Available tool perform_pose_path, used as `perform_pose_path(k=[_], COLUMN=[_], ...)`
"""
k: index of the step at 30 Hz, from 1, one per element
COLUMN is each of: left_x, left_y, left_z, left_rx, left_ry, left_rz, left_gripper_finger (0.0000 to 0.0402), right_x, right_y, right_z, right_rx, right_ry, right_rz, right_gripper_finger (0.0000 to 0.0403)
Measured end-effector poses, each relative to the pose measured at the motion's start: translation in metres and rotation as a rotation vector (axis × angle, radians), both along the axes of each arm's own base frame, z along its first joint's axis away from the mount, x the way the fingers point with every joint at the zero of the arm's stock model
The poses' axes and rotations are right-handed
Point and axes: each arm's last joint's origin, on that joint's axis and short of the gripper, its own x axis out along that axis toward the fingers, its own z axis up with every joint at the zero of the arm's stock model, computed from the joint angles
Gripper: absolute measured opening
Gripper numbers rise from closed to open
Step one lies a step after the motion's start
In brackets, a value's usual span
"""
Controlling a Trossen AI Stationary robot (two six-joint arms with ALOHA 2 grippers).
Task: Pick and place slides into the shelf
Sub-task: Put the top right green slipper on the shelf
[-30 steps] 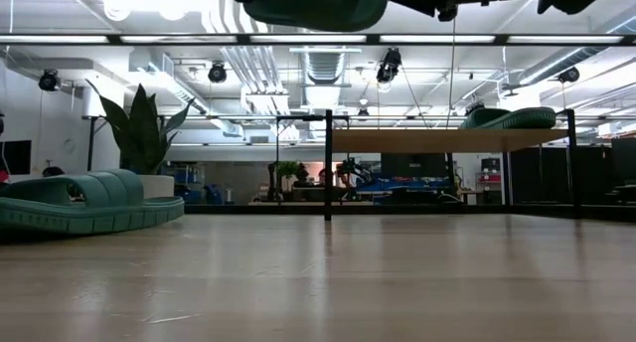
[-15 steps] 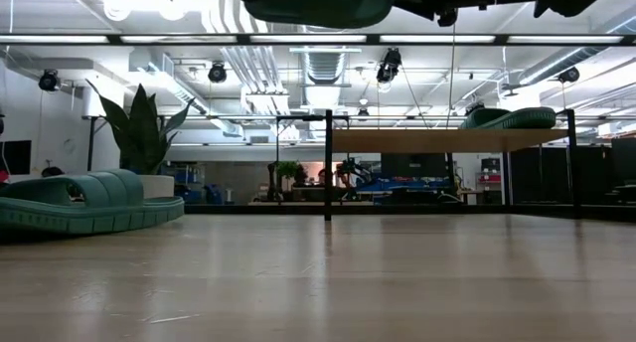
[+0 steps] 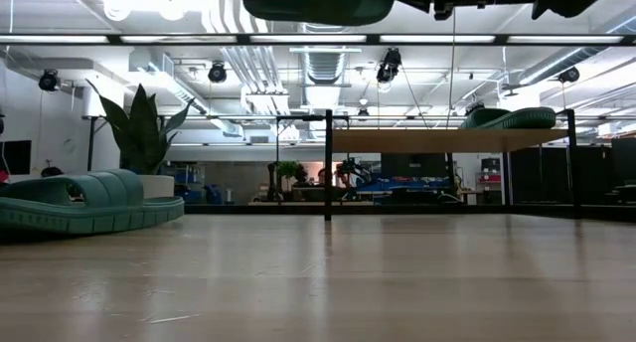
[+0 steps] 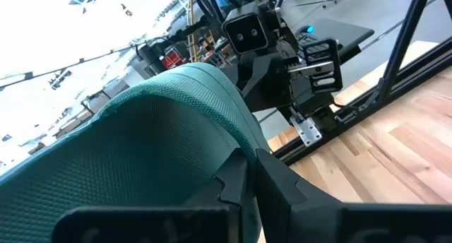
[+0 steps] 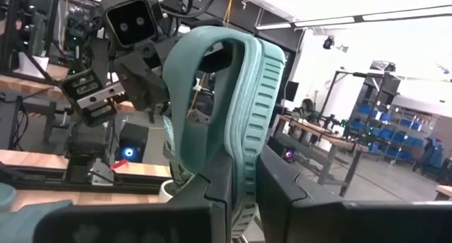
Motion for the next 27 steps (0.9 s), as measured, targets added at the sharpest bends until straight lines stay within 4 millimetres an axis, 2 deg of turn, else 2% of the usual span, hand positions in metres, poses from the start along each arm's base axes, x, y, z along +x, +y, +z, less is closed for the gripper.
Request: perform_pose_path(k=[4, 11, 15, 19, 24, 27], left_x=[-0.003, -0.006, -0.011, -0.022, -0.037, -0.046], left_y=[-0.001, -0.002, -0.001, -0.001, -0.005, -0.006], left_z=[-0.001, -0.002, 0.004, 0.014, 0.027, 0.033], left_rx=[0.009, 0.116, 0.215, 0.271, 0.298, 0.369], left_ry=[0.024, 0.064, 0.047, 0.022, -0.023, -0.030], left_rz=[-0.002, 0.000, 0.073, 0.158, 0.190, 0.229], left_gripper_finger=[0.0049, 0.0187, 0.0251, 0.0278, 0.0281, 0.0281], right_x=[0.000, -0.006, -0.012, -0.020, -0.038, -0.049], right_y=[0.000, -0.002, -0.002, -0.001, -0.003, -0.003], right_z=[-0.001, 0.000, 0.003, 0.002, 0.013, 0.021], right_rx=[0.005, -0.007, 0.016, 0.057, 0.112, 0.108], right_ry=[0.007, 0.049, 0.050, 0.085, 0.042, 0.002], right_rz=[0.006, -0.100, -0.105, -0.101, -0.141, -0.151], right_gripper_finger=[0.0029, 0.0029, 0.0029, 0.0026, 0.0026, 0.0026])
